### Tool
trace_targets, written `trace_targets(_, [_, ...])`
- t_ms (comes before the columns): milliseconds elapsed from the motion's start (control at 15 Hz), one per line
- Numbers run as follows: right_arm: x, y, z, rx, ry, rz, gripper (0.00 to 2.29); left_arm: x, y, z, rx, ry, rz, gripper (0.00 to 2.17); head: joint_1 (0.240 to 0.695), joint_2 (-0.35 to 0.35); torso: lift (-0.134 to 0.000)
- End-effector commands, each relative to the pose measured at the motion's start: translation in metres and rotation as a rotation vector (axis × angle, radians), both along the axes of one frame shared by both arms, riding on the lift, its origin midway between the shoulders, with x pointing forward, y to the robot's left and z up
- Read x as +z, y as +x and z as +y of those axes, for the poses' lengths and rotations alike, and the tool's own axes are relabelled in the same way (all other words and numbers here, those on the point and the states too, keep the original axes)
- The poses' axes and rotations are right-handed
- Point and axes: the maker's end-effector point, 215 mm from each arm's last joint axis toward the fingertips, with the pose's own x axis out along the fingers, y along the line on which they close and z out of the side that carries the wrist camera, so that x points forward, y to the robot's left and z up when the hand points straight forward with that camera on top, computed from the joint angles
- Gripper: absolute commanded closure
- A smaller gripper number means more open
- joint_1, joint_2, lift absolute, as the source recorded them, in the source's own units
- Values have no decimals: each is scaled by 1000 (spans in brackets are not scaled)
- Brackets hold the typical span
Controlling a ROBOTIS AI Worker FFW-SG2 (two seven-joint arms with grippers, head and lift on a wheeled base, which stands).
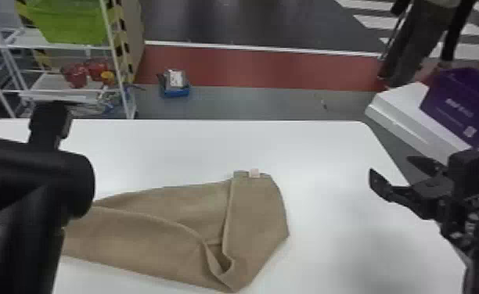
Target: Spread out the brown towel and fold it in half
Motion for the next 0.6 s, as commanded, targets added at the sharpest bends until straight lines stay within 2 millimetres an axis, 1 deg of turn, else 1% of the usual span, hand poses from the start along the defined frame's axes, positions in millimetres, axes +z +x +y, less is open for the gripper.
trace_targets(0, [-2,2,6,11,1,4,60,15,-4,-3,-2,-18,-47,1966,695,-126,-134])
trace_targets(67, [-3,2,8,14,-1,5,56,19,-11,0,4,-34,-64,1966,695,-125,-134])
trace_targets(133, [-3,2,9,17,-2,6,60,32,-14,-1,0,-65,-102,1970,695,-123,-134])
trace_targets(200, [-3,3,9,16,-5,5,60,39,-21,3,5,-89,-128,1966,695,-122,-134])
trace_targets(333, [-4,6,16,28,-8,9,60,73,-39,19,26,-124,-223,1970,695,-120,-134])
trace_targets(400, [-4,8,25,44,-10,10,60,86,-52,30,44,-136,-263,1970,695,-113,-134])
trace_targets(533, [-4,13,38,66,-13,14,60,98,-87,64,107,-153,-307,1966,695,-92,-134])
